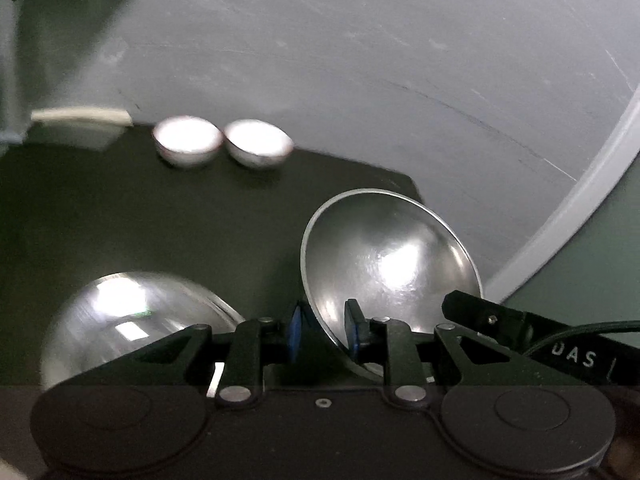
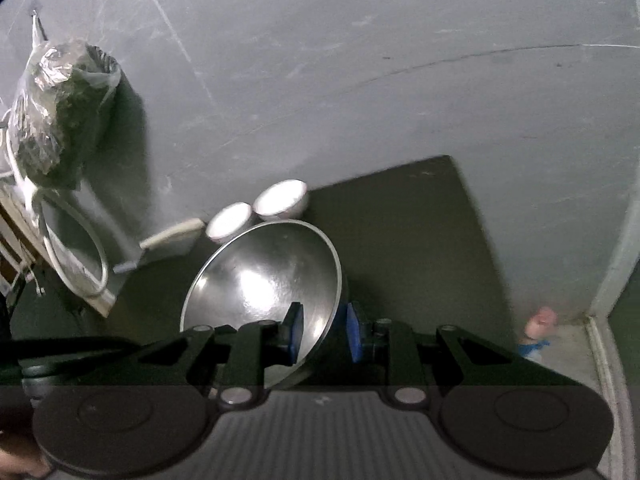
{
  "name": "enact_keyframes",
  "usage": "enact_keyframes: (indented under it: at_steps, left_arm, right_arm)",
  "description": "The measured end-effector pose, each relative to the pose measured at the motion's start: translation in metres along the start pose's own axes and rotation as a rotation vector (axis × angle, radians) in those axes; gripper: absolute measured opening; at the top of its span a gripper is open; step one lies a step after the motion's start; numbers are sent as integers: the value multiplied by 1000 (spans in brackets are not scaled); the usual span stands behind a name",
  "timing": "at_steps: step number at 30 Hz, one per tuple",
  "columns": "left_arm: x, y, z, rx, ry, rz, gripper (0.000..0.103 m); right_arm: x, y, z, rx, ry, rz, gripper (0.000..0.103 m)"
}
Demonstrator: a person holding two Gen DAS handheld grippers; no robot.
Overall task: Organize plates and bowls
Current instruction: 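Carry the steel bowl beside the stacked plates, lower it, open the left tool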
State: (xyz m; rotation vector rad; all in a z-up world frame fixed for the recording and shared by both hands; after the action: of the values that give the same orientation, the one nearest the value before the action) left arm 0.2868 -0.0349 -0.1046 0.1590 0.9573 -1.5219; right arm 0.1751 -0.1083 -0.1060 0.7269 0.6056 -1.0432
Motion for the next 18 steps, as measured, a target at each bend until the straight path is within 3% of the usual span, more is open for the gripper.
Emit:
enact_keyframes:
  at_steps: [6,12,18]
  left_arm:
    - [11,-53,-47,17,87,8,27]
    - [20,-57,-64,-27,139,51,27]
    - [39,-43,-52,-110,131,139,27]
  right_arm:
    - [-24,-54,-14,-16,38,5,26]
    - [-9,-67,-23,-68,108,44,26]
    - [28,-57,-6,-171,175,134,26]
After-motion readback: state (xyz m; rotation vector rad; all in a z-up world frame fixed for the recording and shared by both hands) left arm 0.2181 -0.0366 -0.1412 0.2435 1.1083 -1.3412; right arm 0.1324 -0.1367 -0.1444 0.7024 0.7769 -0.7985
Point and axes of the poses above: each gripper's, at about its wrist camera, not at the fingertips, and x roughly the way its jaws point, y to its left, z to its top, the point moved 8 cm from there along x, roughly the way its jaws point, and after that the axes turned 13 degrees about -z, right-handed, at the moved point
